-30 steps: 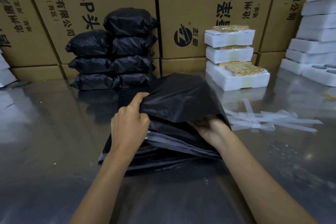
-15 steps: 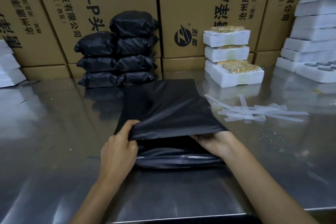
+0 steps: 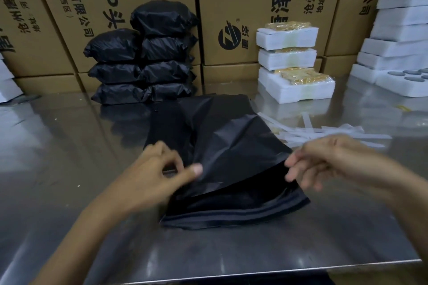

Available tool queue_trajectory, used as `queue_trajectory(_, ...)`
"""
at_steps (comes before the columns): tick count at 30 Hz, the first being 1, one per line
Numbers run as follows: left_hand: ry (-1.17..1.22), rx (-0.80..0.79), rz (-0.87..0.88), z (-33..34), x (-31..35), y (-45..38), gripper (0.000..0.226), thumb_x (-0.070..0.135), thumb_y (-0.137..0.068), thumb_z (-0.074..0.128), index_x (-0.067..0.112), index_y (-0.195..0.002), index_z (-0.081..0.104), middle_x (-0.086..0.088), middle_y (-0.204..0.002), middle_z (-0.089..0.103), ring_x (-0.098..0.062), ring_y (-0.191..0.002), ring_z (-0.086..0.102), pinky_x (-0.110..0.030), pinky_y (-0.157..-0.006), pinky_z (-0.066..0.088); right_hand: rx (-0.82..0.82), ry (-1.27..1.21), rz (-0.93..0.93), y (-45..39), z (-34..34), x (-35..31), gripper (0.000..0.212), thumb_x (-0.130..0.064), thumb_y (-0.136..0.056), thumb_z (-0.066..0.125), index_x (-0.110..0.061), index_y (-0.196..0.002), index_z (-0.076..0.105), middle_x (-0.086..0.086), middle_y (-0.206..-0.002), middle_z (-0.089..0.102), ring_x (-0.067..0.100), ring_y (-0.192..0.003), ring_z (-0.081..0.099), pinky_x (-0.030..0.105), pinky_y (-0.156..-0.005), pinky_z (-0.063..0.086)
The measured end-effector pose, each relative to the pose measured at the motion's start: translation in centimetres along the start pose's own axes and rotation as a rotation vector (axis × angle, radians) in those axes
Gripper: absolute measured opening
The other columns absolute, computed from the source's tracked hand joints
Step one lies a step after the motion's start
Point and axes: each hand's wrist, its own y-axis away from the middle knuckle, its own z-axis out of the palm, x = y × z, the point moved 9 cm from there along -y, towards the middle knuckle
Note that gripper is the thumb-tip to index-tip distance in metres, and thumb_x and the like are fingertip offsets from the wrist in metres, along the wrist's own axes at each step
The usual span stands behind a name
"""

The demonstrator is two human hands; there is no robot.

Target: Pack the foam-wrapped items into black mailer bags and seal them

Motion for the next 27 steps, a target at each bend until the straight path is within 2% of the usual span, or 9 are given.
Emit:
queue_trajectory(3,0.178,0.147,0.026,-3.0,2.1,-4.3,0.051,0.082,-0.082,0.040,0.032,-0.082,0.052,0.005,-0.093,0.048,-0.003,-0.086,0.049,-0.028,-0.073,0.038,0.215,-0.025,-0.077,-1.8,-3.2,-3.1,0.030,-0.019,-0.093,0.057,-0.005,-0.076,0.078,0.019,-0.075,0.073,0.020,-0.055,0.064,0.023,-0.045,0.051)
queue_trajectory(6,0.343,0.163,0.003,-3.6,4.2,-10.7,0.037,0.064,-0.092,0.050,0.031,-0.108,0.053,0.005,-0.113,0.051,-0.004,-0.100,0.051,-0.021,-0.075,0.038,0.393,-0.043,-0.170,-5.7,-4.0,-6.1,0.021,-0.017,-0.096,0.057,-0.010,-0.087,0.075,0.011,-0.083,0.077,0.013,-0.064,0.069,0.022,-0.052,0.057)
queue_trajectory(10,0.604,0.235,-0.157,-2.9,5.6,-19.0,0.027,0.046,-0.100,0.047,0.026,-0.118,0.051,0.012,-0.105,0.049,-0.010,-0.101,0.046,-0.025,-0.076,0.035,0.528,0.121,-0.216,-14.0,-2.8,-8.6,0.021,-0.024,-0.097,0.051,-0.015,-0.109,0.066,0.007,-0.114,0.068,0.015,-0.097,0.062,0.040,-0.092,0.055)
queue_trajectory(12,0.618,0.210,-0.236,-1.0,4.9,-21.7,0.024,0.037,-0.103,0.043,0.020,-0.118,0.052,0.009,-0.109,0.051,-0.015,-0.106,0.047,-0.027,-0.084,0.037,0.506,0.251,-0.168,-17.5,-1.3,-8.1,0.036,-0.032,-0.098,0.048,-0.020,-0.132,0.055,0.002,-0.133,0.058,0.023,-0.122,0.054,0.039,-0.105,0.043)
queue_trajectory(14,0.420,0.039,-0.288,2.4,3.8,-23.4,0.043,0.035,-0.104,0.037,0.009,-0.137,0.050,-0.005,-0.140,0.049,-0.023,-0.130,0.044,-0.032,-0.108,0.035,0.467,0.377,-0.144,-19.9,0.5,-6.2,0.048,-0.038,-0.101,0.045,-0.018,-0.145,0.045,0.007,-0.148,0.050,0.031,-0.135,0.046,0.040,-0.111,0.038)
queue_trajectory(18,0.273,-0.135,-0.364,5.6,1.3,-24.4,0.063,0.047,-0.102,0.041,0.023,-0.157,0.021,-0.006,-0.166,-0.002,-0.030,-0.152,0.000,-0.045,-0.122,0.013,0.615,0.595,-0.254,-20.1,2.0,-3.9,0.053,-0.050,-0.100,0.036,-0.018,-0.139,0.053,0.007,-0.144,0.055,0.033,-0.121,0.058,0.042,-0.096,0.048)
queue_trajectory(21,0.338,-0.184,-0.341,5.6,1.0,-24.8,0.067,0.053,-0.097,0.050,0.032,-0.155,0.024,-0.004,-0.166,-0.007,-0.029,-0.152,-0.002,-0.047,-0.122,0.011,0.729,0.685,-0.327,-19.1,2.1,-4.6,0.048,-0.051,-0.100,0.036,-0.016,-0.114,0.066,0.005,-0.122,0.065,0.030,-0.099,0.064,0.038,-0.077,0.049)
queue_trajectory(23,0.450,-0.155,-0.336,5.5,0.5,-24.8,0.069,0.055,-0.092,0.058,0.037,-0.153,0.030,-0.002,-0.166,-0.007,-0.027,-0.152,-0.003,-0.045,-0.121,0.011,0.763,0.757,-0.357,-18.4,2.5,-5.0,0.052,-0.057,-0.098,0.034,-0.018,-0.110,0.067,0.005,-0.124,0.066,0.030,-0.098,0.065,0.038,-0.076,0.050)
queue_trajectory(27,0.701,-0.041,-0.325,6.0,-1.6,-24.3,0.075,0.051,-0.088,0.064,0.037,-0.153,0.030,0.002,-0.166,0.004,-0.022,-0.150,0.014,-0.038,-0.115,0.022,0.684,0.859,-0.315,-18.0,3.8,-3.9,0.079,-0.082,-0.084,0.028,-0.028,-0.132,0.060,-0.001,-0.149,0.052,0.031,-0.132,0.052,0.041,-0.096,0.048)
